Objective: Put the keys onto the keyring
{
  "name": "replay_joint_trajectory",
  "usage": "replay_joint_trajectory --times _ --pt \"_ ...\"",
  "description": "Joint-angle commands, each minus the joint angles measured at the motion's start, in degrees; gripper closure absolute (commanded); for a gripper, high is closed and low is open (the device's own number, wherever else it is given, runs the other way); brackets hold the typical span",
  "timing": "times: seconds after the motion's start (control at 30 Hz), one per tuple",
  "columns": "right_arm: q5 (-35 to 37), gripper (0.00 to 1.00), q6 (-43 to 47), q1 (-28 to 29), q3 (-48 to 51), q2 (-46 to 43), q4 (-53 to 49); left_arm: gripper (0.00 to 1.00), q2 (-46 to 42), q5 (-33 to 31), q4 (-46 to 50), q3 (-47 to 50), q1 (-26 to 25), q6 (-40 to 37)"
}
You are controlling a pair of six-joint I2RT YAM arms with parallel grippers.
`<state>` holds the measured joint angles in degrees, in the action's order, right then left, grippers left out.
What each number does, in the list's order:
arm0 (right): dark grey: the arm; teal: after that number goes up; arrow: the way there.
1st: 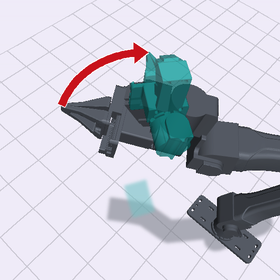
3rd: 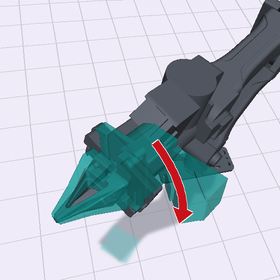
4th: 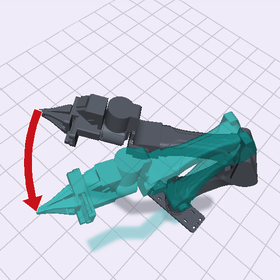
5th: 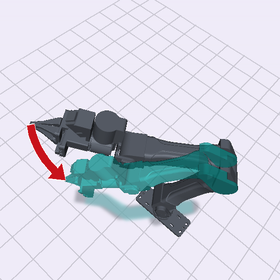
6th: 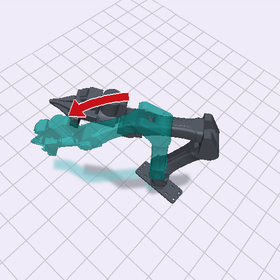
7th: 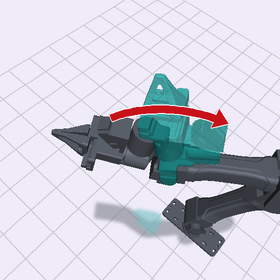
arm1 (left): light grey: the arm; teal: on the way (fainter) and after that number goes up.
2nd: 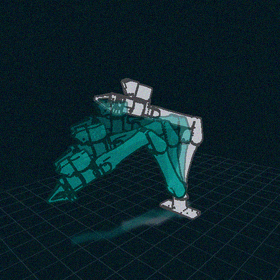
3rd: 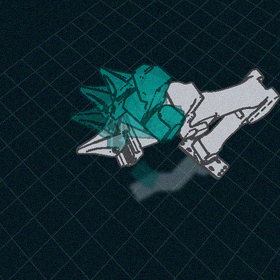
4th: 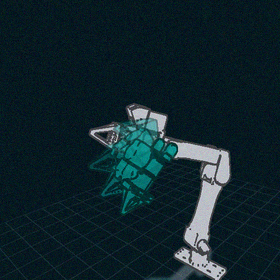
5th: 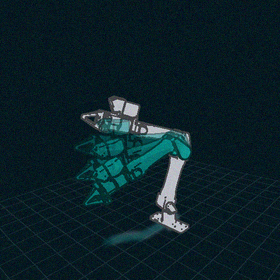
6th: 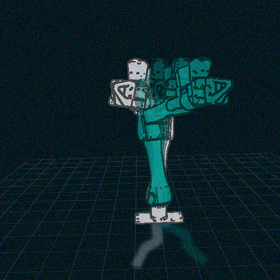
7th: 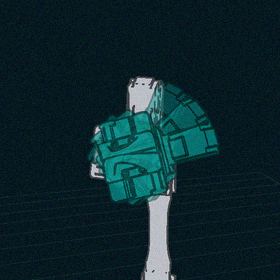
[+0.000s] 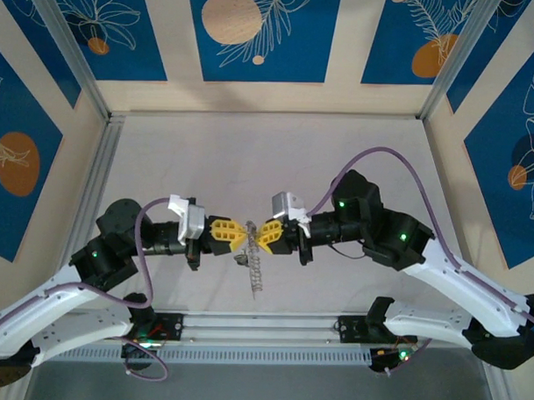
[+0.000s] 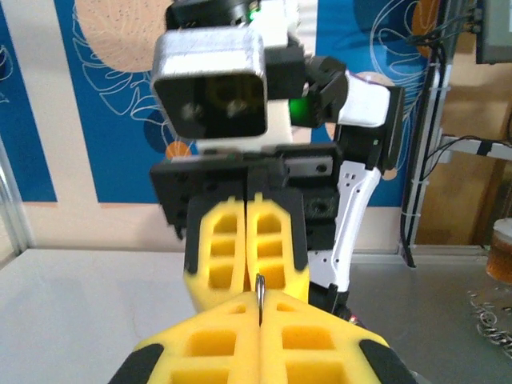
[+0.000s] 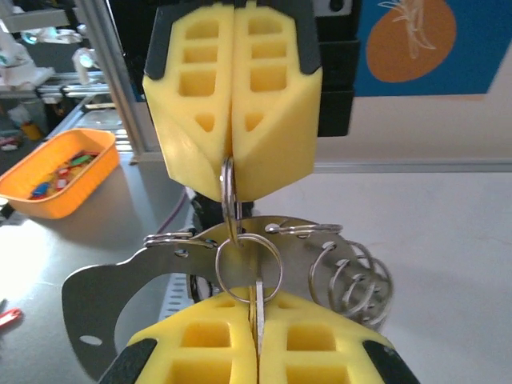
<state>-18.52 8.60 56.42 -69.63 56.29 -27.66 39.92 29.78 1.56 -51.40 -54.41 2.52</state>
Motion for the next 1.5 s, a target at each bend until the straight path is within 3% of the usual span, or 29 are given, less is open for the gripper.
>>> replay_joint_trajectory --times 0.0,0.3,0.47,0.6,0.8,0.97,1.07,1.2,1.33,1.47 --pt "6.0 1.00 2.7 0.2 -3.0 -2.3 -5.6 1.00 -2.0 -4.6 0.4 0.8 -0.4 -2.5" --pt "6.8 1.00 3.3 0.4 -4.1 -1.5 -6.0 1.00 -0.7 -7.5 2.0 3.1 -0.4 -4.0" --pt "11.4 1.00 2.6 0.4 -5.2 2.8 -7.9 1.00 1.5 -9.3 2.8 4.6 -0.3 -4.3" --pt "15.3 1.00 1.5 0.0 -7.2 9.9 -10.9 1.00 1.9 -17.5 2.0 7.7 0.0 -2.2" --pt "15.6 1.00 -2.6 -1.3 -8.1 20.2 -7.5 0.73 -1.8 -31.4 -1.8 17.0 2.1 5.9" --pt "13.5 1.00 -5.1 -1.6 -10.3 27.9 -3.0 0.52 -12.8 -51.6 8.9 21.7 6.2 14.7" --pt "11.3 1.00 -6.6 -1.6 -12.5 33.5 0.3 0.44 -21.9 -58.9 16.1 24.3 8.2 19.0" --pt "9.6 1.00 -8.1 -0.6 -17.7 42.1 1.8 0.42 -30.6 -63.0 22.5 26.4 8.4 18.7" --pt "8.8 1.00 -8.0 0.2 -22.4 48.2 0.6 0.42 -32.2 -65.5 27.3 26.4 8.4 18.3" --pt "10.6 1.00 -8.2 -0.7 -21.5 48.9 -0.8 0.42 -31.4 -64.7 26.4 26.8 8.4 17.1"
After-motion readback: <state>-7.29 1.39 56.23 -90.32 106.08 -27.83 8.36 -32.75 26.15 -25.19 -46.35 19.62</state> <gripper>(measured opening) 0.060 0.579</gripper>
